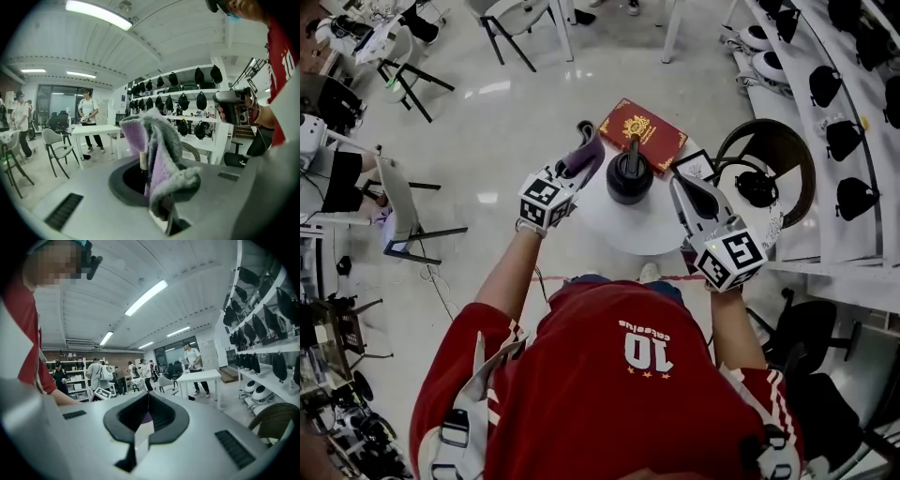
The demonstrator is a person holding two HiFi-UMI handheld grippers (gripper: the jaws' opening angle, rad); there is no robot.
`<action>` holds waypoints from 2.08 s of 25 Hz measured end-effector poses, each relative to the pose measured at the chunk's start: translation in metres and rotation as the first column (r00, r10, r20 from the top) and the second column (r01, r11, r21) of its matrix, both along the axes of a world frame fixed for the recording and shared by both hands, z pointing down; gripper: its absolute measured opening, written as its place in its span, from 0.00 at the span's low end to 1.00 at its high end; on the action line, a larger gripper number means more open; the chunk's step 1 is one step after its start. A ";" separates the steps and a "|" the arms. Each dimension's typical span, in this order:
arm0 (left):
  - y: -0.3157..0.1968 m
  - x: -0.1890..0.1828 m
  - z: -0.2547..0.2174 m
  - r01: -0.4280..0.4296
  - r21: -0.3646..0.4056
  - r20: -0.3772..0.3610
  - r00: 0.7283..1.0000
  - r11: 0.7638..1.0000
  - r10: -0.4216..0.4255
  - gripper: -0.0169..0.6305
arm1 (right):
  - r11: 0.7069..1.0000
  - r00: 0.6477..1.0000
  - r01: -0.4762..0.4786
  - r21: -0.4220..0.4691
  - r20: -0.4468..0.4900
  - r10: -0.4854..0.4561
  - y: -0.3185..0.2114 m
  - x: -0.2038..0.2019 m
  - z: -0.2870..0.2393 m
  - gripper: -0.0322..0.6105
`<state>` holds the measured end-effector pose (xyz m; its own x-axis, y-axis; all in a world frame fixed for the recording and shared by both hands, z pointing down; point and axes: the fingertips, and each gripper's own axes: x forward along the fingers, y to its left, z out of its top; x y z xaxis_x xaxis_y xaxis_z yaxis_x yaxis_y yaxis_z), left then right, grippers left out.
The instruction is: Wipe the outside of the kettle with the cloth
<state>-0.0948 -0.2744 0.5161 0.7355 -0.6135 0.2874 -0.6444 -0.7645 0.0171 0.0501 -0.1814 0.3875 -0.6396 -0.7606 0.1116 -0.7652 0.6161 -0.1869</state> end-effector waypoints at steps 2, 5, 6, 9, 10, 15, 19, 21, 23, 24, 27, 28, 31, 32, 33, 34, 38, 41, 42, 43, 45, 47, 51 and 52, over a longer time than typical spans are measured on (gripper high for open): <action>-0.008 -0.003 0.009 -0.035 -0.004 0.027 0.999 0.999 0.035 0.10 | 1.000 1.000 -0.027 -0.007 -0.006 0.027 0.003 -0.004 0.003 0.08; -0.018 -0.001 0.028 -0.105 -0.008 0.084 0.991 0.994 0.105 0.10 | 0.997 0.997 -0.074 -0.019 -0.010 0.074 0.007 -0.007 0.010 0.08; -0.020 0.000 0.035 -0.127 -0.009 0.107 0.986 0.992 0.127 0.10 | 0.996 0.996 -0.089 -0.022 -0.013 0.088 0.008 -0.008 0.013 0.08; -0.030 0.004 0.052 -0.186 -0.015 0.166 0.968 0.982 0.186 0.10 | 0.991 0.991 -0.135 -0.026 -0.019 0.134 0.010 -0.008 0.016 0.08; -0.032 0.007 0.058 -0.207 -0.019 0.183 0.961 0.978 0.207 0.10 | 0.988 0.988 -0.153 -0.027 -0.020 0.152 0.011 -0.007 0.016 0.08; -0.039 0.018 0.088 -0.314 -0.040 0.300 0.902 0.949 0.311 0.10 | 0.971 0.972 -0.234 -0.046 -0.018 0.234 0.020 -0.004 0.016 0.08; -0.049 0.022 0.117 -0.339 -0.088 0.357 0.867 0.937 0.347 0.10 | 0.962 0.963 -0.268 -0.054 -0.023 0.267 0.026 -0.002 0.021 0.08; -0.054 0.023 0.132 -0.344 -0.119 0.390 0.846 0.931 0.362 0.10 | 0.958 0.959 -0.283 -0.057 -0.025 0.282 0.028 -0.001 0.023 0.08; -0.057 0.026 0.142 -0.354 -0.146 0.414 0.826 0.924 0.382 0.10 | 0.953 0.955 -0.297 -0.059 -0.024 0.296 0.029 -0.001 0.023 0.08; -0.058 0.027 0.146 -0.362 -0.155 0.421 0.818 0.919 0.393 0.10 | 0.951 0.953 -0.304 -0.059 -0.024 0.303 0.030 -0.002 0.023 0.08; -0.060 0.029 0.158 -0.384 -0.193 0.444 0.786 0.903 0.429 0.10 | 0.944 0.946 -0.323 -0.065 -0.021 0.322 0.033 -0.004 0.025 0.08; -0.060 0.029 0.164 -0.394 -0.206 0.456 0.771 0.896 0.444 0.10 | 0.942 0.945 -0.328 -0.069 -0.020 0.328 0.035 -0.005 0.026 0.08; -0.056 0.029 0.174 -0.431 -0.236 0.491 0.720 0.871 0.490 0.10 | 0.935 0.938 -0.347 -0.075 -0.032 0.346 0.041 -0.006 0.030 0.08; -0.054 0.028 0.176 -0.443 -0.242 0.498 0.707 0.863 0.503 0.10 | 0.932 0.935 -0.355 -0.079 -0.033 0.353 0.043 -0.006 0.031 0.08; -0.052 0.028 0.177 -0.453 -0.244 0.501 0.699 0.858 0.511 0.10 | 0.928 0.932 -0.363 -0.083 -0.032 0.362 0.046 -0.006 0.032 0.08; -0.050 0.028 0.177 -0.459 -0.245 0.501 0.694 0.854 0.516 0.10 | 0.925 0.929 -0.371 -0.085 -0.028 0.370 0.048 -0.005 0.032 0.08; -0.040 0.029 0.177 -0.464 -0.245 0.483 0.703 0.851 0.522 0.10 | 0.919 0.923 -0.385 -0.084 -0.020 0.385 0.057 -0.006 0.032 0.08; -0.031 0.028 0.179 -0.446 -0.236 0.463 0.730 0.863 0.503 0.10 | 0.922 0.926 -0.378 -0.088 -0.025 0.377 0.061 -0.010 0.031 0.08; -0.029 0.027 0.179 -0.439 -0.231 0.455 0.740 0.868 0.495 0.10 | 0.923 0.927 -0.374 -0.089 -0.026 0.373 0.062 -0.011 0.030 0.08; -0.026 0.026 0.178 -0.433 -0.226 0.446 0.750 0.873 0.488 0.10 | 0.925 0.929 -0.370 -0.088 -0.026 0.370 0.062 -0.012 0.030 0.08; -0.023 0.025 0.178 -0.420 -0.224 0.428 0.768 0.879 0.476 0.10 | 0.929 0.933 -0.359 -0.085 -0.021 0.359 0.062 -0.013 0.028 0.08; -0.019 0.022 0.180 -0.403 -0.226 0.419 0.782 0.887 0.462 0.10 | 0.936 0.939 -0.343 -0.080 -0.023 0.343 0.063 -0.013 0.028 0.08; -0.005 0.020 0.175 -0.346 -0.242 0.370 0.830 0.906 0.416 0.10 | 0.949 0.952 -0.306 -0.079 -0.029 0.305 0.060 -0.012 0.028 0.08; -0.002 0.020 0.174 -0.328 -0.248 0.354 0.845 0.912 0.400 0.10 | 0.952 0.955 -0.296 -0.078 -0.024 0.295 0.058 -0.012 0.028 0.08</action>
<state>-0.0745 -0.2768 0.6901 0.7018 -0.2380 0.6715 -0.3009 -0.9534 -0.0233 0.0383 -0.1235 0.4156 -0.3860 -0.9036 0.1859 -0.9132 0.3456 -0.2160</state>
